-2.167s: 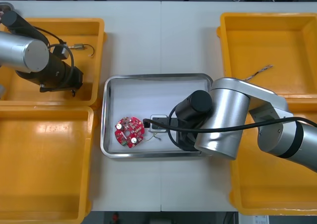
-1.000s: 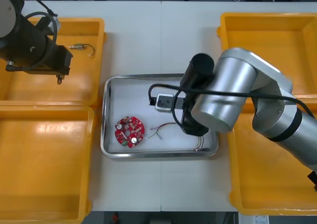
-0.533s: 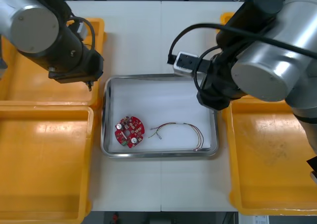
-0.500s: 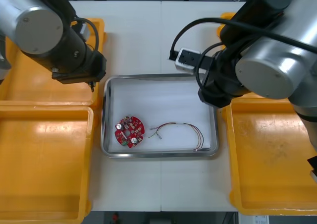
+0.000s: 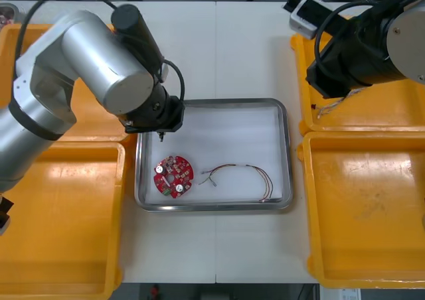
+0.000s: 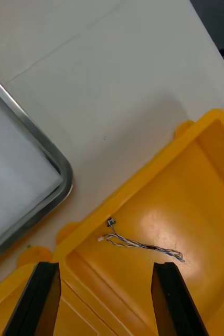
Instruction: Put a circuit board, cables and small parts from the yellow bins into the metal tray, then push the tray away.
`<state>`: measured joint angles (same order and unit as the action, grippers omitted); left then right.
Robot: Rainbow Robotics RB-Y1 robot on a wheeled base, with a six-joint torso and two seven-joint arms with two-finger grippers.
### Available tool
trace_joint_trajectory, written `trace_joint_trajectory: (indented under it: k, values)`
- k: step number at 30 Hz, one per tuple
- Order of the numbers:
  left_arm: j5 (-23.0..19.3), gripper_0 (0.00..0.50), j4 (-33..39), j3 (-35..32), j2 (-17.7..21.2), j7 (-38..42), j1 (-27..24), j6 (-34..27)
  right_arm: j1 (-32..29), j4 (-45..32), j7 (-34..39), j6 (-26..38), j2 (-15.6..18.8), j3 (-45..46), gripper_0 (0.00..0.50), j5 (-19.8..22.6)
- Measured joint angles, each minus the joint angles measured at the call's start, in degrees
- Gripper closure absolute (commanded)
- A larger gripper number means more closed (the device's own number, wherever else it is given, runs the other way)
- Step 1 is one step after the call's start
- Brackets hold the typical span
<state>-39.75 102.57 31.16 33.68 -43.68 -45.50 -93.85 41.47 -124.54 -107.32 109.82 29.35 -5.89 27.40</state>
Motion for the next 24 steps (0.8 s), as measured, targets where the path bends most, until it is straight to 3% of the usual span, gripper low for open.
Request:
trace_joint_trajectory:
  k: [7, 13, 14, 15, 16, 17, 18, 19, 24]
  values:
    - [1.8, 0.494, -5.35, 4.04, -1.11, 0.0, -0.06, 5.92, 0.0, 3.06, 0.09, 0.0, 0.0, 3.46, 0.0, -5.87]
    - [2.89, 0.477, -7.92, 6.75, -1.35, 0.0, -0.07, 9.12, 0.65, 10.55, 0.36, 0.0, 0.02, 7.7, 0.0, -6.75]
    - [3.21, 0.433, -8.04, 7.1, -1.37, 0.0, -0.07, 9.36, 1.01, 12.3, 0.6, 0.0, 0.02, 8.3, 0.0, -6.87]
    - [3.4, 0.333, -8.07, 7.36, -1.39, 0.0, -0.07, 9.51, 1.39, 13.86, 0.87, 0.0, 0.02, 8.8, 0.0, -7.07]
    - [3.48, 0.273, -8.07, 7.54, -1.39, 0.0, -0.08, 9.62, 1.86, 15.74, 1.19, 0.0, 0.02, 9.28, 0.0, -7.46]
    - [3.49, 0.146, -8.08, 7.64, -1.41, 0.0, -0.08, 9.68, 2.35, 17.47, 1.68, 0.0, 0.02, 9.71, 0.0, -7.92]
    - [3.49, 0.092, -8.09, 7.68, -1.41, 0.0, -0.08, 9.7, 2.83, 19.01, 2.5, 0.0, 0.02, 10.03, 0.0, -8.26]
    - [3.5, 0.0, -8.09, 7.69, -1.43, 0.0, -0.08, 9.7, 3.3, 20.35, 3.85, 0.0, 0.02, 10.26, 0.0, -8.44]
    - [3.56, 0.0, -8.1, 7.69, -1.49, 0.0, -0.09, 9.72, 5.92, 27.78, 13.5, 0.0, 0.02, 10.51, 0.0, -9.22]
